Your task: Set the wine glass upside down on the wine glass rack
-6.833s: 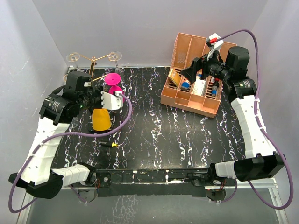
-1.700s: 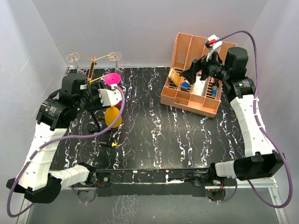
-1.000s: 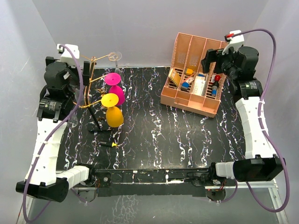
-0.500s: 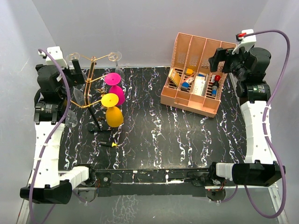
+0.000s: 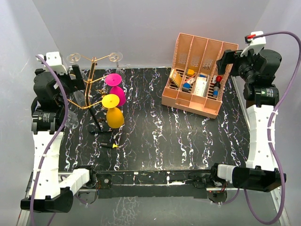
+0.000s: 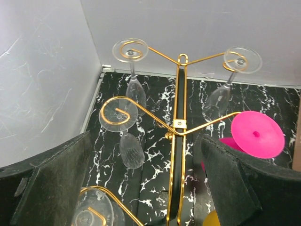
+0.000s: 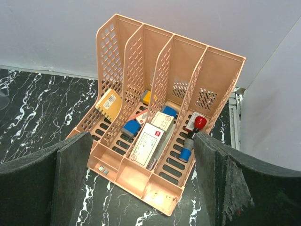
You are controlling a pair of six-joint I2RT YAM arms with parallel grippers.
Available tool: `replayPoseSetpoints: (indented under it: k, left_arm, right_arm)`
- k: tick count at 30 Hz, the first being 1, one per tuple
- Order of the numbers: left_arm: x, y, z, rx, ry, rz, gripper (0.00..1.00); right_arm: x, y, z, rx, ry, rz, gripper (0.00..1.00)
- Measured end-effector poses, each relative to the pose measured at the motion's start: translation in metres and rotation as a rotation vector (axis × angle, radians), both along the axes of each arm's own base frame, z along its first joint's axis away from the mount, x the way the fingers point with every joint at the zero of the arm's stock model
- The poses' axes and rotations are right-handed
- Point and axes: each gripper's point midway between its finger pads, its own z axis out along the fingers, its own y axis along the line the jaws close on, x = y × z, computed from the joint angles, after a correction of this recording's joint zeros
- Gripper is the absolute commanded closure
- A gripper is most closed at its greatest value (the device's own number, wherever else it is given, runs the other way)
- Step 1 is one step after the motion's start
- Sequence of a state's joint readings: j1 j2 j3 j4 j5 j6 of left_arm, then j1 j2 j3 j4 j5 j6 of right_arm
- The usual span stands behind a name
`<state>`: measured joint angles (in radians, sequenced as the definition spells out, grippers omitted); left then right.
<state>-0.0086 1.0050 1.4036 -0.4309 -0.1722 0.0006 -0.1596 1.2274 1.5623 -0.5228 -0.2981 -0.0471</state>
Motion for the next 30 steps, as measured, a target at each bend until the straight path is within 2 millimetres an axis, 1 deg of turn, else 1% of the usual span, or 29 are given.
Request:
replayPoseSetpoints:
  k: [5, 9, 16, 20, 25, 30]
  left_arm:
    - [-0.006, -0.007, 0.002, -0.003, -0.010, -0.044, 0.03]
    - [-0.014, -0.010, -0.001, 0.001, -0.008, -0.065, 0.03]
    - [-0.030, -0.008, -0.004, 0.009, -0.018, -0.068, 0.03]
    - [-0.032, -0.008, -0.003, 0.009, -0.024, -0.066, 0.03]
    - [-0.032, -0.008, -0.004, 0.009, -0.021, -0.070, 0.03]
    - [-0.031, -0.013, -0.008, 0.000, -0.003, -0.094, 0.03]
  right_arm:
    - [-0.010, 0.006, 0.007, -0.003, -0.005, 0.037, 0.01]
    - [-0.017, 0.012, 0.012, -0.008, -0.013, 0.076, 0.02]
    - [-0.021, 0.011, 0.014, -0.020, -0.022, 0.082, 0.02]
    - [-0.024, 0.009, 0.017, -0.026, -0.028, 0.070, 0.02]
    - [-0.032, 0.009, 0.024, -0.034, -0.051, 0.064, 0.01]
    - [-0.035, 0.010, 0.027, -0.037, -0.059, 0.064, 0.02]
